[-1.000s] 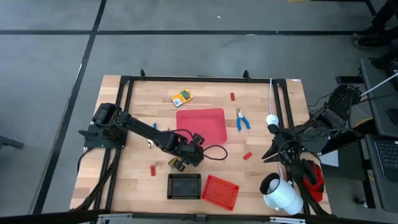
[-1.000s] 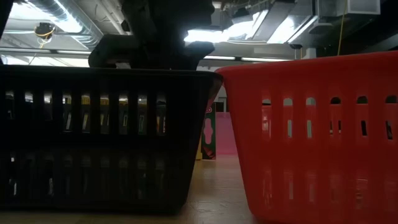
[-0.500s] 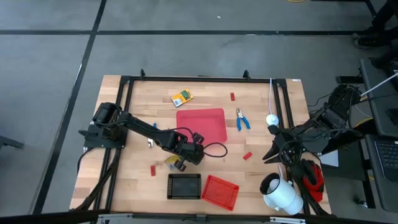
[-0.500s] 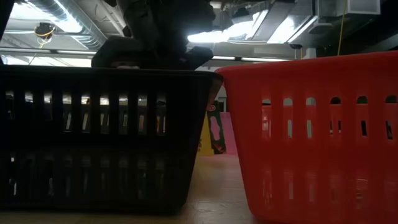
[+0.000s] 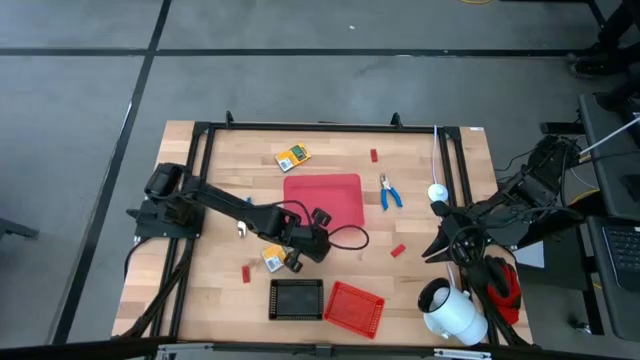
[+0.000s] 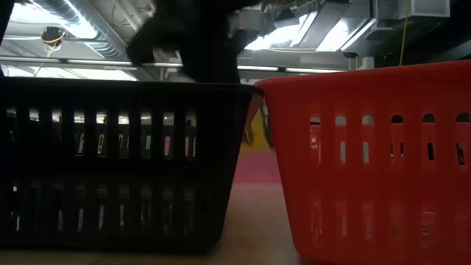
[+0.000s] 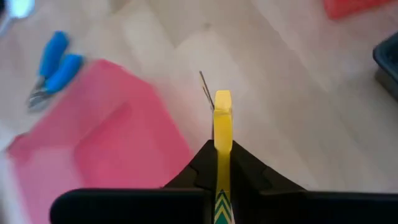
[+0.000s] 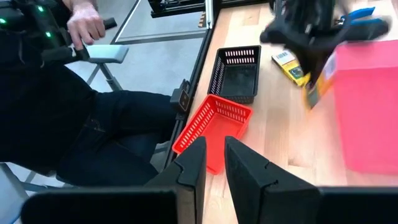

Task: Pick & Place School Supplies
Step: Put the crayon box into the black bin

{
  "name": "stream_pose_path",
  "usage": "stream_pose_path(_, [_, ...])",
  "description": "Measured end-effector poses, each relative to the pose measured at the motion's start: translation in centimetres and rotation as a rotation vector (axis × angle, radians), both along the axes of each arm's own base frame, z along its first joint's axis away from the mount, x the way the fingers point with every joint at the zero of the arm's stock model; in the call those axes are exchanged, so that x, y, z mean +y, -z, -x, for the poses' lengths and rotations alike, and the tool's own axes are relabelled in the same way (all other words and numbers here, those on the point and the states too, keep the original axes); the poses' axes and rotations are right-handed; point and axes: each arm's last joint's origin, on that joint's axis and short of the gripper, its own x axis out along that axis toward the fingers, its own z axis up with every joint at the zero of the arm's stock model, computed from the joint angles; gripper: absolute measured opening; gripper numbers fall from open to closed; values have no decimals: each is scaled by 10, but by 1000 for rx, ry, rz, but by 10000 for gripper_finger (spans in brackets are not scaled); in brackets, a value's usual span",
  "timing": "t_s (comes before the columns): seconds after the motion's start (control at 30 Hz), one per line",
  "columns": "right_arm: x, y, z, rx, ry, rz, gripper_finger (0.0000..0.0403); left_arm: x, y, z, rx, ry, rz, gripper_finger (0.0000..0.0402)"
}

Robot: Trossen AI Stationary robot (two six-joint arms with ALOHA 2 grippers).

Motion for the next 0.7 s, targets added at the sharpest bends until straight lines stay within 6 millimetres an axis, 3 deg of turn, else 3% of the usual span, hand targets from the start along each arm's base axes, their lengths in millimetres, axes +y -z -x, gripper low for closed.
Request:
stream_pose_path(0.1, [0,0,0,8,10,-12,62,2,-29,12,59,-44,53,13])
stream_pose_path(0.2, [1,1,1,12,4,-10,61,5,-57,22,114,-103,226,12])
stream_pose_path(0.33, [1,1,1,4,12,1,61,-1,-79,27,128,-108,446,12])
stream_pose_path(0.47, [1,1,1,2,16,8,61,-7,-76,25,196,-154,632,12])
stream_pose_path(0.7, [1,1,0,5,16,5,61,-29,-37,4,325,-256,751,13])
